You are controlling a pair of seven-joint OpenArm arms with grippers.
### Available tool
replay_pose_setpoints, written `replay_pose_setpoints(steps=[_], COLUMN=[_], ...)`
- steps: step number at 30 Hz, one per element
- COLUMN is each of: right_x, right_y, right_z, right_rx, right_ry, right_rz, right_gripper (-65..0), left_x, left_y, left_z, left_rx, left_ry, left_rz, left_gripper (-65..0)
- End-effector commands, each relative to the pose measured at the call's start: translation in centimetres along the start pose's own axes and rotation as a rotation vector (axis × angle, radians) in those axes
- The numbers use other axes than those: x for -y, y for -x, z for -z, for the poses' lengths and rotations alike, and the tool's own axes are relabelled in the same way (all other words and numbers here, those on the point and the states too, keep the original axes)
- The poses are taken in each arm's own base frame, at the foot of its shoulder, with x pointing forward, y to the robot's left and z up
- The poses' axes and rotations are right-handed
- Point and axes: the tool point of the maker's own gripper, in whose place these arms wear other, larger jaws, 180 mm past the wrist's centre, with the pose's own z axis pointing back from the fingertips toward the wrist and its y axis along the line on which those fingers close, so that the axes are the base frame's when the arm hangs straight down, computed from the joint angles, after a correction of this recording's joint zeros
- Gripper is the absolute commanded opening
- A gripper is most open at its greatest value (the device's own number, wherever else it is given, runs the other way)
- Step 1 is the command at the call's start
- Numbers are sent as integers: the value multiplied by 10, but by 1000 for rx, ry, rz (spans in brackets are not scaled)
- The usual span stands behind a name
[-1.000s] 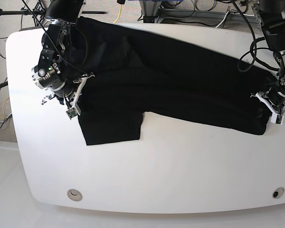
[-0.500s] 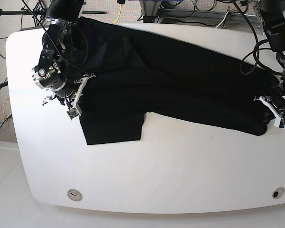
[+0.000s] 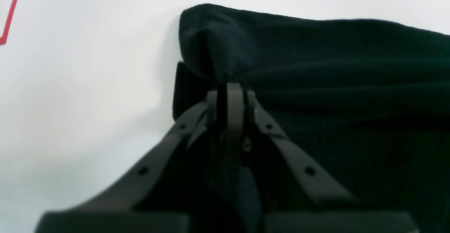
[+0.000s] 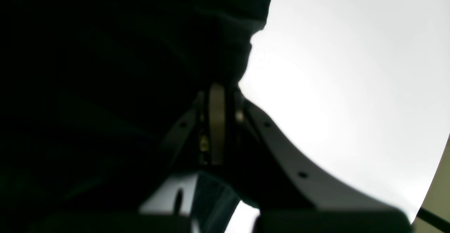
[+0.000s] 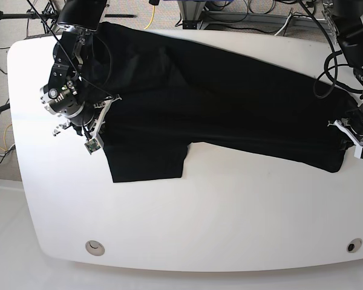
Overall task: Fold the T-shirt properly
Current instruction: 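Hold the folded hem with both grippers, adjusting the left gripper's grip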
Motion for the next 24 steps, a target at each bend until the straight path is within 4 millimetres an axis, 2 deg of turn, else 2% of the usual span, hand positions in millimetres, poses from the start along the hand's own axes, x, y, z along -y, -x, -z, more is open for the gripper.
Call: replay_pose_setpoints(steps=[1,10,12,16,18,22,24], right_x=[7,5,7,7,7,6,6], right_y=[-9,-6,-9,-8,-8,-9,-9], right_z=[-4,-3,-4,-4,-3,-5,-5], right_rx=[29,21,26,25,23,25,24], right_ry=[22,17,23,22,22,24,24], right_rz=[-10,-7,-14,-14,-15,-23,-23], right_gripper=[-650,-650,-650,-650,-650,-650,-650], left_x=[-12,-9,-9,-9,-9,-10,-13], left_y=[-29,-34,-23,-20,-19,-25,-25], left_z=[-6,-8,-7,-5,-5,-7,-8], left_rx=[74,78,48,37,32,36,32], left_ry=[-27,-24,-21,-20,-18,-25,-32], left_rz=[17,32,23,21,23,34,36], left_gripper=[-650,-650,-535,-318,-240,-176,-187])
